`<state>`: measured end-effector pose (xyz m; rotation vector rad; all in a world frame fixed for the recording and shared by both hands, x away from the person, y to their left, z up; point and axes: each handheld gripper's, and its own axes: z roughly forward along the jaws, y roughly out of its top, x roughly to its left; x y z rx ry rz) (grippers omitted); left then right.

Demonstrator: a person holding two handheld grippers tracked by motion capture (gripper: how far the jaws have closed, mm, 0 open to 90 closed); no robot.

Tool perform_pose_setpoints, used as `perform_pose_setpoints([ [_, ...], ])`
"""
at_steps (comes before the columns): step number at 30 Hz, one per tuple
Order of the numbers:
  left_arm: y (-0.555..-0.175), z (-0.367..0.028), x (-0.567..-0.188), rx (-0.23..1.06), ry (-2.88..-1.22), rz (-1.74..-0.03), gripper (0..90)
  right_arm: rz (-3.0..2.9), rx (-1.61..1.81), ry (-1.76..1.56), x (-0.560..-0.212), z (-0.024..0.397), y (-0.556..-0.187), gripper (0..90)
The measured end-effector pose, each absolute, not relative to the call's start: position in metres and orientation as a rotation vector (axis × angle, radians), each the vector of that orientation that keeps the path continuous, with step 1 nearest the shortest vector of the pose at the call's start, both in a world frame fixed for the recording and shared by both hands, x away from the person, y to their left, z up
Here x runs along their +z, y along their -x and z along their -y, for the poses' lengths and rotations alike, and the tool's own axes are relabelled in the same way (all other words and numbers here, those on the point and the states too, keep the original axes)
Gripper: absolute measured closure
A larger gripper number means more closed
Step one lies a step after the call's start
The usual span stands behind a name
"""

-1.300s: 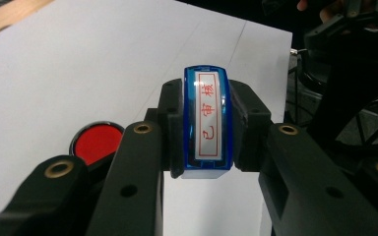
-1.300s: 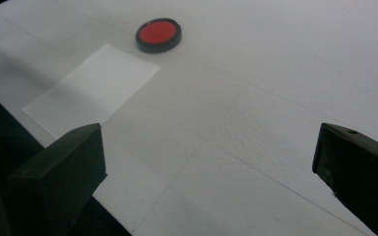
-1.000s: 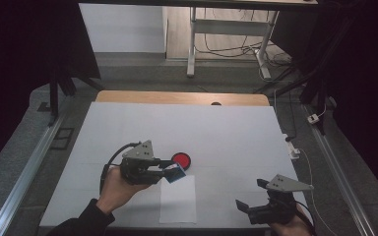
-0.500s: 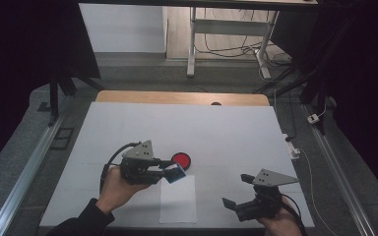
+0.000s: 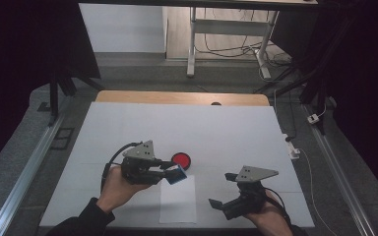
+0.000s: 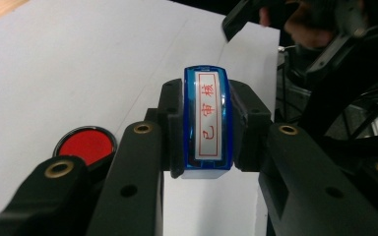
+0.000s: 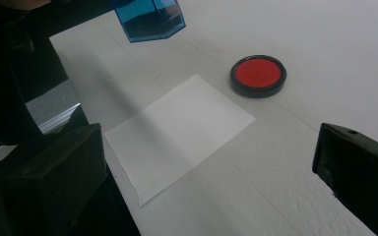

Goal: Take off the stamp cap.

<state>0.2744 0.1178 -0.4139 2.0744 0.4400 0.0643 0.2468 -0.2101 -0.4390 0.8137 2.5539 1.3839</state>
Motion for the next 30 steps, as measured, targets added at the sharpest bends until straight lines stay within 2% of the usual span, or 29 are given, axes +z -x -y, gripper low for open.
perform_pose_setpoints([
  [20, -0.273, -0.12, -0.415, -0.003, -2.076, -0.367, 70.5, -2.747, 1.386, -0.551, -0.443, 0.147, -0.269, 0.1],
  [23, -0.272, -0.12, -0.415, -0.017, -2.072, -0.337, 70.5, -2.803, 1.389, -0.491, -0.445, 0.138, -0.272, 2.5],
  [28, -0.271, -0.119, -0.416, -0.037, -2.061, -0.291, 70.5, -2.832, 1.397, -0.393, -0.449, 0.125, -0.275, 14.7],
  [29, -0.271, -0.118, -0.416, -0.041, -2.063, -0.285, 70.5, -2.832, 1.397, -0.393, -0.449, 0.125, -0.275, 14.7],
  [30, -0.271, -0.118, -0.416, -0.053, -2.062, -0.271, 70.6, -2.842, 1.425, -0.384, -0.451, 0.125, -0.277, 23.0],
])
